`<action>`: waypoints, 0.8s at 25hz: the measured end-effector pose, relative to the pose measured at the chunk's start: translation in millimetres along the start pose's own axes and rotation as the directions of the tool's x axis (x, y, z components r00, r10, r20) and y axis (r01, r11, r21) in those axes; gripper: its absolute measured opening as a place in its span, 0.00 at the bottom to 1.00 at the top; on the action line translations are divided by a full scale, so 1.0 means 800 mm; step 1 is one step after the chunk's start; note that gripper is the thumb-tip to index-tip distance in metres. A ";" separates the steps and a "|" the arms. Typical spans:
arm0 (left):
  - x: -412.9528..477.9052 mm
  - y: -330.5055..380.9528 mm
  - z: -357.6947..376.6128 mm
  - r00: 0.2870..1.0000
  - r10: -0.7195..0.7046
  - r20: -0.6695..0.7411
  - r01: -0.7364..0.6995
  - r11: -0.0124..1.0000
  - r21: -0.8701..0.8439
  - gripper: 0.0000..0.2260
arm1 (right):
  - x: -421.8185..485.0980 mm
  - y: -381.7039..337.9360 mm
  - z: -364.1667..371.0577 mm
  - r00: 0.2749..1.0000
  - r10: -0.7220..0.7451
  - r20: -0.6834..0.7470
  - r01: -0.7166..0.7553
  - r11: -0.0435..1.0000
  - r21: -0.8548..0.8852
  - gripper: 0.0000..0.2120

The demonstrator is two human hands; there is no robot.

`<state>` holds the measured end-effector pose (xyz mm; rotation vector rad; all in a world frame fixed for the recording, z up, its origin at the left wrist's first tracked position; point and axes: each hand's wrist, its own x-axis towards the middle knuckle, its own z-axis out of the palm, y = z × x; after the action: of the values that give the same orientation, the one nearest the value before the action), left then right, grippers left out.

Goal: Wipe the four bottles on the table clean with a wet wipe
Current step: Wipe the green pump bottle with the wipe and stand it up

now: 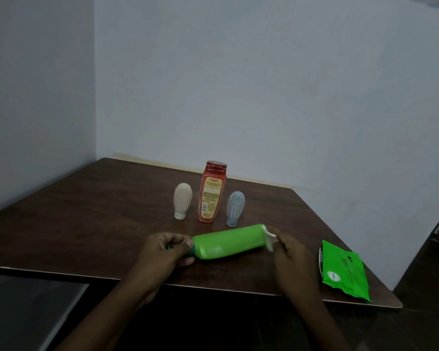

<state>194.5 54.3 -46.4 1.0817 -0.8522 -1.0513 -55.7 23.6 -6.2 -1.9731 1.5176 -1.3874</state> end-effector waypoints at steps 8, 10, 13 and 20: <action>0.003 -0.002 -0.002 1.000 -0.006 0.008 0.006 1.000 0.018 0.06 | -0.042 -0.005 0.063 0.980 -0.133 0.150 0.174 0.936 -0.307 0.24; 0.003 -0.003 -0.002 1.000 0.000 -0.001 0.000 1.000 0.020 0.05 | -0.064 -0.029 0.077 0.938 -0.226 0.265 0.287 0.932 -0.221 0.26; 0.003 -0.004 -0.001 1.000 -0.002 0.001 0.002 1.000 0.019 0.04 | -0.074 -0.056 0.068 0.913 -0.251 0.321 0.207 0.964 0.165 0.19; 0.003 -0.005 0.004 1.000 0.009 0.009 -0.010 1.000 0.025 0.04 | -0.011 -0.039 0.023 0.975 -0.196 0.108 0.192 0.980 0.050 0.18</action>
<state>191.4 50.8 -49.1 1.0935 -0.8790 -1.0410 -22.8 37.7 2.5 -2.1840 1.2683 -1.3416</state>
